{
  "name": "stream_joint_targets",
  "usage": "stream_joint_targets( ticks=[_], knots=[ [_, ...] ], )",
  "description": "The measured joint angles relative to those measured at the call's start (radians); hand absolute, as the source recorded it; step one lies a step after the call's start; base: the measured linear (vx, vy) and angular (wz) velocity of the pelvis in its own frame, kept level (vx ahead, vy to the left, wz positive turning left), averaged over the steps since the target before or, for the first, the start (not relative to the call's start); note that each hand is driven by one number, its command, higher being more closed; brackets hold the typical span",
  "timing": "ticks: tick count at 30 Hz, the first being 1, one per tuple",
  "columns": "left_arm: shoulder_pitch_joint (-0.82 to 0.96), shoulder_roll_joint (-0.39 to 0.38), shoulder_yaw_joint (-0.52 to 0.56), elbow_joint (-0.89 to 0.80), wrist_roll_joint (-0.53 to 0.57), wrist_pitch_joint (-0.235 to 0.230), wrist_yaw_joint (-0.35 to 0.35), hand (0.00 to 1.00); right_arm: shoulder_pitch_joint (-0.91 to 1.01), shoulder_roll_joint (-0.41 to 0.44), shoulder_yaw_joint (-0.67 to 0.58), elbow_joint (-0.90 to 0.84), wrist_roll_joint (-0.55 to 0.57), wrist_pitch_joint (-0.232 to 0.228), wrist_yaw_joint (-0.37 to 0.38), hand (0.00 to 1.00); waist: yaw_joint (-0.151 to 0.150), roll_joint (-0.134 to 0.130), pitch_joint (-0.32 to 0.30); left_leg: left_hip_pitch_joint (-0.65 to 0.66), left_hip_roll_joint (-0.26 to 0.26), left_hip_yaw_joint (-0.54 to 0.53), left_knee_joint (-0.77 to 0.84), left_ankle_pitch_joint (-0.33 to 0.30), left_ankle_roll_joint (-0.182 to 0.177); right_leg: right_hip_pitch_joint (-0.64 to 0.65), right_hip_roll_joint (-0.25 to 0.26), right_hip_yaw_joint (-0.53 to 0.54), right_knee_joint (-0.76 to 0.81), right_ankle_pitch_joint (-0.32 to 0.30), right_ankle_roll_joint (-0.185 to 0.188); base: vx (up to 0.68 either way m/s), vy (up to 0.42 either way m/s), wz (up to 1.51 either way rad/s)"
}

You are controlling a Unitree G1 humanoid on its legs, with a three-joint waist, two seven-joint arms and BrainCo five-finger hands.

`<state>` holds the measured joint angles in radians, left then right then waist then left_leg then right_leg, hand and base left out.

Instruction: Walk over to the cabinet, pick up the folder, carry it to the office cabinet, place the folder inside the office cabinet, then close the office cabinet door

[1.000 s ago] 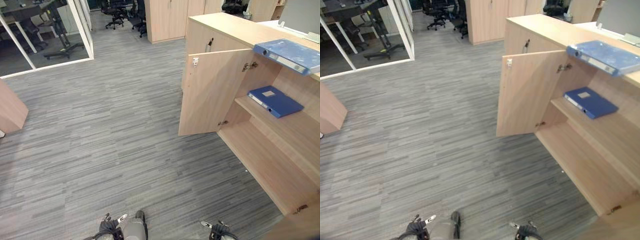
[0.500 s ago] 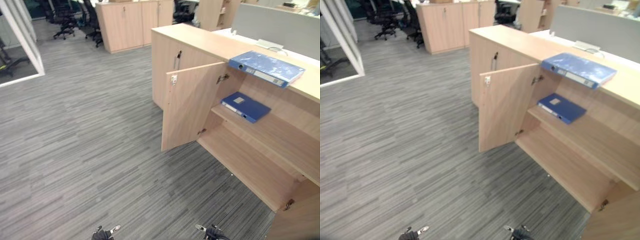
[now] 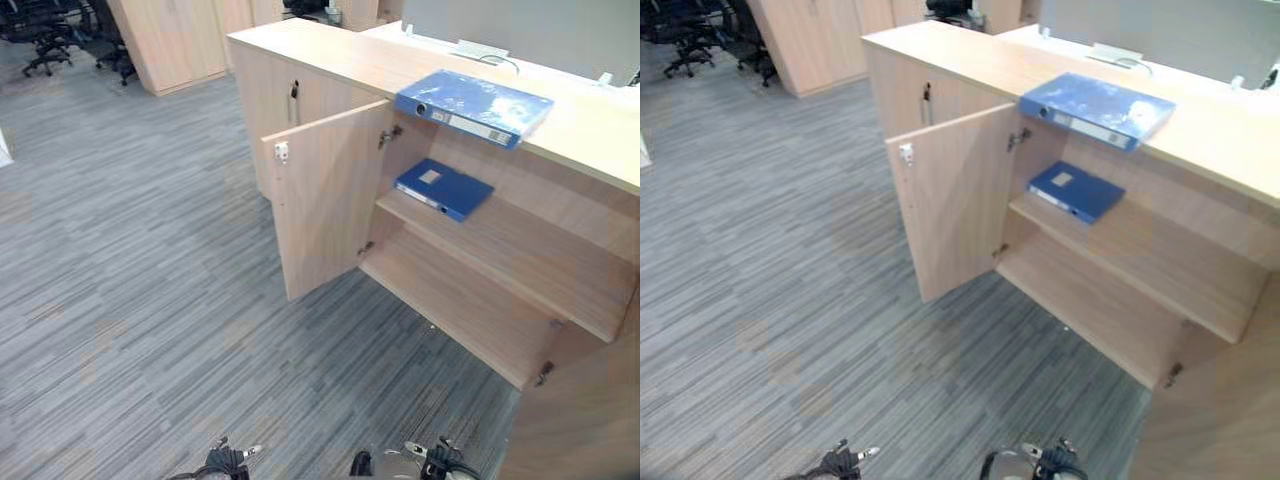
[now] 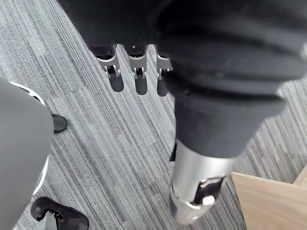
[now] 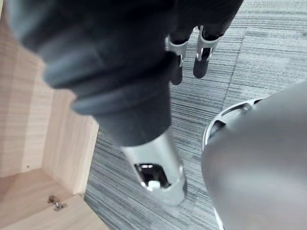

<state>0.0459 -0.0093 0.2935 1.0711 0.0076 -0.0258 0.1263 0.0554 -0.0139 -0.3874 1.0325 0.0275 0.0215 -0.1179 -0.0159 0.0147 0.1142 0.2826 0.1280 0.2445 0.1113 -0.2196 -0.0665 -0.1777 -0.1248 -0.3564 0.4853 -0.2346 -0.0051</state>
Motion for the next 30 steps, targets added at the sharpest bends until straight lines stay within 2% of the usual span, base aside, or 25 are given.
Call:
stream_joint_targets(
  ticks=[4, 5, 6, 7, 8, 9, 10, 11, 12, 13, 14, 15, 16, 17, 18, 19, 20, 23, 27, 29, 30],
  knots=[
    [0.015, -0.01, 0.045, -0.007, 0.005, 0.0, -0.009, 0.0, 0.006, 0.017, -0.033, 0.002, 0.001, 0.001, 0.008, 0.0, -0.005, 0.006, -0.012, 0.008, 0.044, 0.022, 0.056, -0.004, -0.013, 0.04, 0.051, 0.002, -0.039, -0.021, -0.007, 0.19, -0.134, -0.22],
    [0.025, -0.015, 0.081, -0.025, 0.003, 0.003, -0.012, 0.0, 0.008, 0.021, -0.06, 0.003, 0.009, 0.001, 0.008, 0.0, -0.007, 0.009, -0.014, -0.048, 0.095, 0.02, 0.218, -0.031, -0.058, 0.076, 0.088, 0.001, -0.089, -0.021, -0.007, 0.26, -0.16, -0.39],
    [0.038, -0.017, 0.103, -0.048, 0.0, 0.003, -0.014, 0.0, 0.012, 0.024, -0.059, 0.002, 0.023, 0.001, 0.008, 0.0, -0.007, 0.007, -0.012, -0.113, 0.133, 0.005, 0.391, -0.038, -0.069, 0.107, 0.111, 0.007, -0.122, -0.015, -0.014, 0.28, -0.147, -0.47],
    [0.044, -0.02, 0.121, -0.067, -0.002, 0.003, -0.017, 0.0, 0.017, 0.024, -0.054, 0.001, 0.032, 0.001, 0.008, 0.0, -0.006, 0.008, -0.012, -0.182, 0.168, -0.031, 0.565, -0.008, -0.078, 0.139, 0.14, 0.024, -0.15, 0.001, -0.025, 0.3, -0.111, -0.61],
    [0.056, -0.026, 0.139, -0.089, -0.006, 0.002, -0.018, 0.0, 0.018, 0.019, -0.038, 0.001, 0.031, 0.002, 0.008, 0.0, -0.001, 0.012, -0.01, -0.268, 0.198, -0.096, 0.782, 0.098, -0.081, 0.182, 0.178, 0.066, -0.176, 0.011, -0.051, 0.3, -0.08, -0.72],
    [0.06, -0.025, 0.142, -0.092, -0.009, 0.002, -0.018, 0.0, 0.016, 0.017, -0.024, 0.0, 0.031, 0.003, 0.007, 0.0, 0.01, 0.011, -0.01, -0.305, 0.204, -0.119, 0.872, 0.093, -0.081, 0.204, 0.191, 0.091, -0.185, 0.005, -0.067, 0.4, 0.014, -1.03],
    [0.058, -0.024, 0.147, -0.103, -0.022, 0.0, -0.016, 0.0, 0.014, 0.017, -0.011, 0.001, 0.03, 0.004, 0.007, 0.0, 0.017, 0.006, -0.008, -0.371, 0.188, -0.146, 0.995, 0.046, -0.064, 0.238, 0.199, 0.136, -0.199, -0.002, -0.078, 0.27, 0.045, -0.95],
    [0.056, -0.024, 0.146, -0.108, -0.027, 0.0, -0.016, 0.0, 0.013, 0.018, -0.007, 0.002, 0.03, 0.006, 0.006, 0.0, 0.022, 0.003, -0.008, -0.396, 0.173, -0.15, 1.019, 0.024, -0.064, 0.252, 0.199, 0.163, -0.21, -0.001, -0.077, 0.41, 0.117, -1.29],
    [0.055, -0.025, 0.142, -0.12, -0.031, -0.002, -0.015, 0.0, 0.01, 0.017, -0.004, 0.003, 0.03, 0.013, 0.006, 0.0, 0.033, 0.004, -0.006, -0.436, 0.138, -0.149, 1.01, -0.018, -0.055, 0.281, 0.196, 0.224, -0.235, 0.006, -0.068, 0.32, 0.145, -1.49],
    [0.056, -0.036, 0.141, -0.133, -0.037, -0.005, -0.012, 0.0, -0.005, 0.018, -0.003, 0.014, 0.03, 0.018, 0.005, 0.0, 0.041, 0.003, -0.004, -0.477, 0.103, -0.154, 0.963, -0.063, -0.027, 0.306, 0.189, 0.292, -0.242, 0.018, -0.055, 0.39, 0.193, -1.55],
    [0.054, -0.036, 0.139, -0.135, -0.042, -0.005, -0.012, 0.0, -0.015, 0.017, -0.002, 0.023, 0.03, 0.019, 0.005, 0.0, 0.045, 0.002, -0.004, -0.496, 0.083, -0.17, 0.929, -0.087, -0.015, 0.314, 0.183, 0.324, -0.244, 0.019, -0.052, 0.32, 0.246, -1.85],
    [0.041, -0.036, 0.121, -0.134, -0.047, -0.006, -0.01, 0.0, -0.033, 0.017, 0.01, 0.025, 0.03, 0.02, -0.001, 0.0, 0.068, 0.0, -0.002, -0.524, 0.021, -0.245, 0.782, -0.121, -0.003, 0.318, 0.163, 0.392, -0.245, 0.029, -0.035, 0.23, 0.242, -1.75],
    [0.036, -0.037, 0.105, -0.13, -0.047, -0.007, -0.007, 0.0, -0.045, 0.018, 0.038, 0.025, 0.03, 0.019, -0.002, 0.0, 0.077, 0.001, -0.003, -0.523, -0.013, -0.32, 0.642, -0.121, -0.004, 0.316, 0.15, 0.419, -0.244, 0.032, -0.015, 0.24, 0.339, -1.78],
    [0.036, -0.037, 0.094, -0.128, -0.047, -0.007, -0.005, 0.0, -0.053, 0.019, 0.052, 0.025, 0.03, 0.019, -0.003, 0.0, 0.08, 0.008, -0.007, -0.52, -0.027, -0.374, 0.549, -0.105, -0.014, 0.316, 0.149, 0.426, -0.245, 0.026, 0.005, 0.22, 0.352, -1.51],
    [0.03, -0.023, 0.077, -0.114, -0.049, -0.01, -0.002, 0.0, -0.06, 0.034, 0.086, 0.025, 0.03, 0.017, -0.002, 0.0, 0.086, 0.014, -0.008, -0.504, -0.043, -0.414, 0.482, -0.022, -0.031, 0.324, 0.141, 0.452, -0.251, 0.011, 0.03, 0.29, 0.412, -1.02],
    [0.008, 0.003, 0.056, -0.092, -0.044, -0.009, -0.001, 0.0, -0.055, 0.055, 0.114, 0.02, 0.03, 0.015, -0.003, 0.0, 0.071, -0.022, -0.019, -0.489, -0.07, -0.41, 0.457, -0.025, -0.025, 0.323, 0.11, 0.454, -0.271, 0.038, 0.04, 0.27, 0.32, -0.65],
    [-0.002, 0.011, 0.041, -0.085, -0.043, -0.009, -0.001, 0.0, -0.058, 0.06, 0.114, 0.02, 0.03, 0.015, -0.003, 0.0, 0.066, -0.03, -0.018, -0.488, -0.078, -0.401, 0.453, -0.025, -0.016, 0.322, 0.099, 0.455, -0.276, 0.051, 0.036, 0.24, 0.328, -0.23],
    [-0.005, 0.027, 0.018, -0.05, -0.04, -0.005, -0.001, 0.0, -0.061, 0.076, 0.115, 0.023, 0.03, 0.015, -0.003, 0.0, 0.072, -0.035, -0.028, -0.446, -0.098, -0.312, 0.424, -0.035, 0.017, 0.318, 0.051, 0.503, -0.28, 0.091, 0.044, 0.18, 0.316, -0.58],
    [-0.008, 0.035, -0.032, -0.028, -0.006, -0.001, -0.002, 0.0, -0.052, 0.077, 0.136, 0.03, 0.021, 0.016, -0.001, 0.0, 0.072, -0.04, -0.046, -0.363, -0.139, -0.215, 0.306, -0.012, 0.058, 0.306, -0.021, 0.53, -0.303, 0.123, 0.065, 0.12, 0.203, -0.6],
    [-0.009, 0.036, -0.037, -0.019, -0.004, 0.001, -0.002, 0.0, -0.051, 0.076, 0.136, 0.03, 0.004, 0.017, 0.0, 0.0, 0.073, -0.039, -0.052, -0.336, -0.139, -0.185, 0.273, -0.009, 0.064, 0.286, -0.028, 0.53, -0.269, 0.124, 0.069, 0.09, 0.101, -0.56],
    [-0.008, 0.034, -0.039, -0.019, -0.004, 0.001, -0.002, 0.0, -0.05, 0.074, 0.136, 0.03, -0.011, 0.017, 0.002, 0.0, 0.078, -0.038, -0.051, -0.305, -0.138, -0.165, 0.242, -0.005, 0.07, 0.255, -0.025, 0.531, -0.201, 0.12, 0.076, 0.08, 0.055, -0.64]
  ],
)
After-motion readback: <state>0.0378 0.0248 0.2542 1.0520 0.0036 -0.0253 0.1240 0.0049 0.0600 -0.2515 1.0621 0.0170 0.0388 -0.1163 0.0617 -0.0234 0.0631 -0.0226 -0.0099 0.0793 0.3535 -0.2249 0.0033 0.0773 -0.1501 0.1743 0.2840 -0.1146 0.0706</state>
